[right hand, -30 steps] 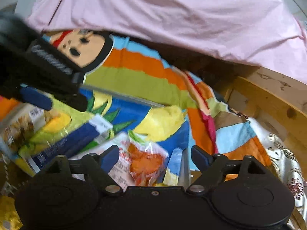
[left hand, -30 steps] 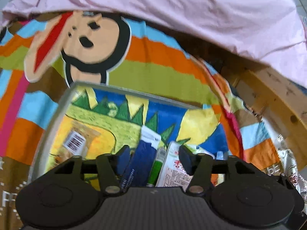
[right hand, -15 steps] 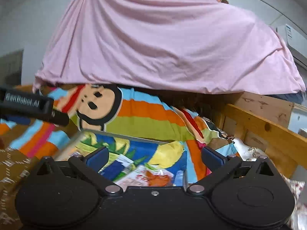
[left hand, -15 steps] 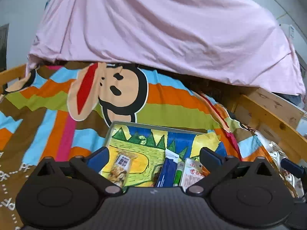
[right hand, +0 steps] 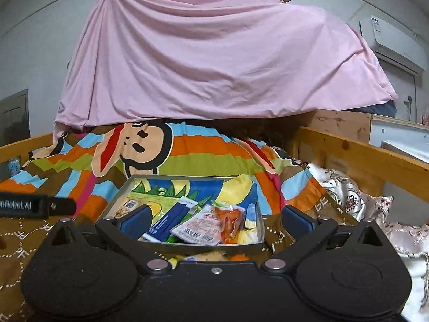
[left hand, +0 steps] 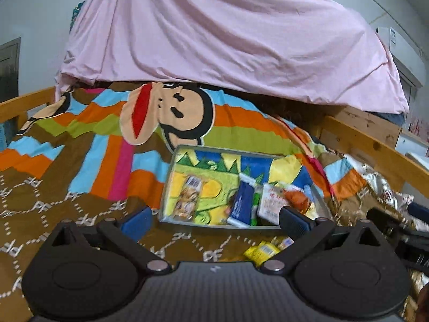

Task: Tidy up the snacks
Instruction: 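Move both open tools toward the gold packet and yellow bar beside the tray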

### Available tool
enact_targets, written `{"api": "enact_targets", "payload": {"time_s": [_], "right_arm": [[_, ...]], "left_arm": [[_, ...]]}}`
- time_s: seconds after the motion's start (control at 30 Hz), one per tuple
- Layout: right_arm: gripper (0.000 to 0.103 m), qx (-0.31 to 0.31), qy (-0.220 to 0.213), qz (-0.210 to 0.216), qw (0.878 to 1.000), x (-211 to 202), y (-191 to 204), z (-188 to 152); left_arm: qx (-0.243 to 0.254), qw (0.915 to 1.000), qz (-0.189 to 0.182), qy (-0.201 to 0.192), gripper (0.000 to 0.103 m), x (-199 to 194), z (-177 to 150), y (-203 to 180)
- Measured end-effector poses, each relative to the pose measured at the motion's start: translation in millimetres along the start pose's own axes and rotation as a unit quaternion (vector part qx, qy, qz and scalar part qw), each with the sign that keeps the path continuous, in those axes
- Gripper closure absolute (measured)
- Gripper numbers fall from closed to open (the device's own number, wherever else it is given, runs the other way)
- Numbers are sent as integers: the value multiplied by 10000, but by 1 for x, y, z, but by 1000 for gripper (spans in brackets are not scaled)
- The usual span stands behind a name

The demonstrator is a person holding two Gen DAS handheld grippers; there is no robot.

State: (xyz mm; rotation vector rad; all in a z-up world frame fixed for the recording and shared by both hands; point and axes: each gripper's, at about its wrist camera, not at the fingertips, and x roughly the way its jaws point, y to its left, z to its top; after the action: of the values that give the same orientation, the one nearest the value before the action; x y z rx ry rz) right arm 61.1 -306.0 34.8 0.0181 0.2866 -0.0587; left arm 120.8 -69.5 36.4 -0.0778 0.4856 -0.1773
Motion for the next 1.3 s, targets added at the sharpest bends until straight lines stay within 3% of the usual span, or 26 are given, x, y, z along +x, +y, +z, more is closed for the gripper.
{"api": "enact_targets", "payload": {"time_s": [0.13,0.27,0.43,0.7,0.93,1.3], "right_arm": [[1,48,166,38,9998,-12,11,-8],[1,-294,130,-84,9994,-22,26,-14],[1,-563,282,-204,9978,-24,36,-19],[1,-1130,989,155,9885,-12,61,-33],[1,-1615,1222,337,9787,-5,82,-43],[1,-1700,1499,397,9732,8,85,-47]], "left_arm": [[83,9998,172,96,1,-20,-18,11],[89,9994,320,115,1,-37,-40,24],[-160,9981,552,220,1,-49,-62,43],[-430,9961,672,384,1,-53,-65,57],[-629,9935,639,700,1,-44,-68,63],[-530,9894,976,931,1,-34,-76,64]]}}
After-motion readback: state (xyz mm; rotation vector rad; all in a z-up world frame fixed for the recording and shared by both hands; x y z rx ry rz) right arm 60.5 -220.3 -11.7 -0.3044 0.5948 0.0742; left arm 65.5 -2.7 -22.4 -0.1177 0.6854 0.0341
